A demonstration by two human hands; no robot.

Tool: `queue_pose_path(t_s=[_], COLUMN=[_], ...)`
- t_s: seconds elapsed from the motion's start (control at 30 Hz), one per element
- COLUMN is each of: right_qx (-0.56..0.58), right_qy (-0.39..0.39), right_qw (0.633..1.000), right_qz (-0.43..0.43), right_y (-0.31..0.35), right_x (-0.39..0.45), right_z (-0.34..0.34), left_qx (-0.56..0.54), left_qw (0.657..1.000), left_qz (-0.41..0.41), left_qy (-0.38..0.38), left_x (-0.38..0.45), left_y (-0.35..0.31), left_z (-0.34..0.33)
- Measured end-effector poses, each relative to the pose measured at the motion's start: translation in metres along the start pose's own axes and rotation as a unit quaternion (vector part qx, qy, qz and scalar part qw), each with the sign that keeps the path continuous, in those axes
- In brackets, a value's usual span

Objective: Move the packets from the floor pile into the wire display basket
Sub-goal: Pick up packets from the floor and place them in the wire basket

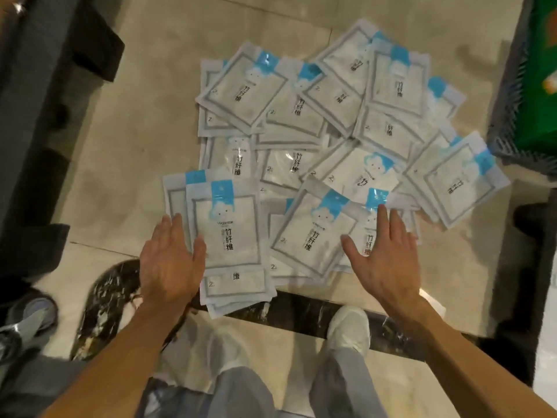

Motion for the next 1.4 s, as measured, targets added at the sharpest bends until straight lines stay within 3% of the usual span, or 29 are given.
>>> queue_pose_path(t_s=[0.17,0.33,0.6,0.7,0.83,0.93,1.1,1.17,1.27,1.4], right_qx=[0.033,0.123,0.231,0.315,0.378,0.409,0.531,0.531,0.534,0.552], right_qy=[-0.026,-0.025,-0.045,-0.083,-0.102,-0.109,-0.035,0.003,0.044,0.092], right_qw=[0.998,0.984,0.956,0.93,0.901,0.887,0.832,0.838,0.837,0.825], right_qz=[-0.039,-0.128,-0.176,-0.173,-0.186,-0.186,-0.157,-0.125,-0.108,-0.083], right_y=[0.01,0.01,-0.003,-0.002,-0.01,-0.019,-0.021,-0.017,-0.017,-0.019], right_x=[0.042,0.064,0.077,0.075,0.078,0.079,0.066,0.059,0.049,0.036], right_z=[-0.107,-0.184,-0.219,-0.216,-0.211,-0.197,-0.163,-0.14,-0.099,-0.023], left_qx=[-0.026,-0.126,-0.279,-0.298,-0.324,-0.414,-0.488,-0.532,-0.542,-0.57], left_qw=[1.0,0.99,0.948,0.939,0.93,0.894,0.864,0.84,0.836,0.813], left_qz=[0.009,0.056,0.059,0.036,0.102,0.131,0.118,0.104,0.077,0.116], left_qy=[-0.011,-0.016,-0.139,-0.168,-0.144,-0.116,-0.041,0.004,0.044,0.021], left_x=[0.043,0.072,0.08,0.08,0.084,0.077,0.045,0.033,0.013,-0.009], left_y=[0.054,0.084,0.1,0.097,0.102,0.096,0.073,0.057,0.025,-0.004], left_z=[-0.09,-0.156,-0.162,-0.15,-0.141,-0.134,-0.112,-0.099,-0.066,-0.009])
Point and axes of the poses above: each hand's wrist, its own x-axis towards the middle knuckle, its own z-axis out of the back of the hand, y = z × x, the point moved 9 cm from there along x, towards the middle knuckle, and after that the axes turned 15 degrees about -x, right-handed, at the moved point
